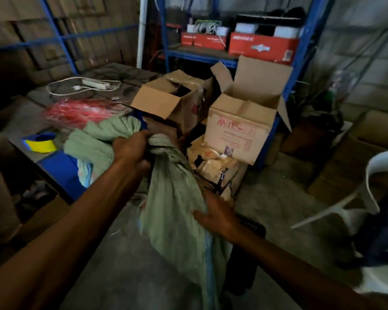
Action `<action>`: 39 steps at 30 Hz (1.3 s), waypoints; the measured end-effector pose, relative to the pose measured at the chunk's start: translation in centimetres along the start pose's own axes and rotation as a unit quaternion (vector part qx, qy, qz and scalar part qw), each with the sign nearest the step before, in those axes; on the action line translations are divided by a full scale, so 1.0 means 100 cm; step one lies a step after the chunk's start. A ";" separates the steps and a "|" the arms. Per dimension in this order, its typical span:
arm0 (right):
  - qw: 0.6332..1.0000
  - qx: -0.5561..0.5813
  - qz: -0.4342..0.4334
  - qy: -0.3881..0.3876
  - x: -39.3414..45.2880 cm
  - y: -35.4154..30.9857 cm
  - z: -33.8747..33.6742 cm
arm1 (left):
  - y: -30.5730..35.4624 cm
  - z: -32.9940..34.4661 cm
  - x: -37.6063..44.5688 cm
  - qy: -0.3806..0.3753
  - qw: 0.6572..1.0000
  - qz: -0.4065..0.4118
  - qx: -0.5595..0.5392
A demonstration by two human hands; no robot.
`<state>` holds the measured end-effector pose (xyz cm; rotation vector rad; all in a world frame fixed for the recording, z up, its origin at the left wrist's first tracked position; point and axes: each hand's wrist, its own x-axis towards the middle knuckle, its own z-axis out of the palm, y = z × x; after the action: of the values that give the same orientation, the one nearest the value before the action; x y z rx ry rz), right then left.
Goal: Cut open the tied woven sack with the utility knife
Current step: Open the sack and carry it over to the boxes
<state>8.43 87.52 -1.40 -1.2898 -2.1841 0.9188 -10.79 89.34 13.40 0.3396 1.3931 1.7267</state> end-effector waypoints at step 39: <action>0.877 -0.425 0.220 0.045 -0.027 0.066 -0.222 | -0.251 0.123 0.077 -0.548 0.723 -0.053 0.418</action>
<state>28.19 94.55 8.79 -2.2336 -2.3295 -0.0533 4.31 103.18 -7.17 1.4606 1.0754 0.3924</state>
